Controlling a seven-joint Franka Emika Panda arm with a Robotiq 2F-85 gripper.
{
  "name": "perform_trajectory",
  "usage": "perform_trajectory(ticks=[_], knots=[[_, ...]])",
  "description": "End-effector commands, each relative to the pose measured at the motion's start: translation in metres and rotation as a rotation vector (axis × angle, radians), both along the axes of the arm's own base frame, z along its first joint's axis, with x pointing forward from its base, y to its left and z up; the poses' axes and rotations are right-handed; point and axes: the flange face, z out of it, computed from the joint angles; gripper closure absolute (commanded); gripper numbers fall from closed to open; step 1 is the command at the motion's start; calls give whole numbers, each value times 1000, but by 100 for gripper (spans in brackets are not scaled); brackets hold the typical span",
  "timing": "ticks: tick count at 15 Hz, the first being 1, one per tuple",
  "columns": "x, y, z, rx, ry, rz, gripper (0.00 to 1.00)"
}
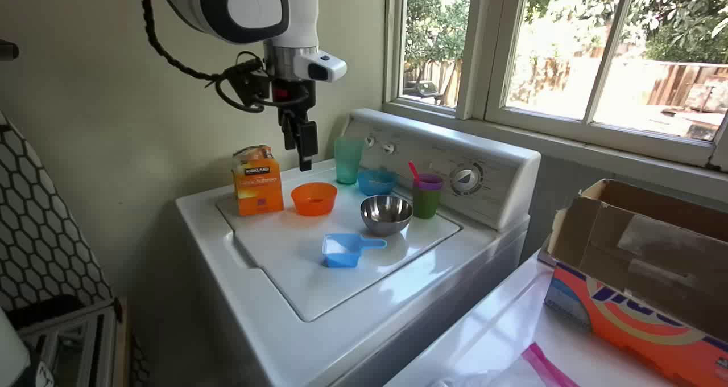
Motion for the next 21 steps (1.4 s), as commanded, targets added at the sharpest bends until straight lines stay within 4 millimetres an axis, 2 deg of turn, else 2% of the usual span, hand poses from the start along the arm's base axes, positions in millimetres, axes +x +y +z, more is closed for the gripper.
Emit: perform_trajectory(ticks=[1, 20, 21], knots=[[0, 0, 0, 0, 1, 0, 0], [0, 0, 0, 0, 1, 0, 0], [8, 0, 1, -3, -14, -23, 0]])
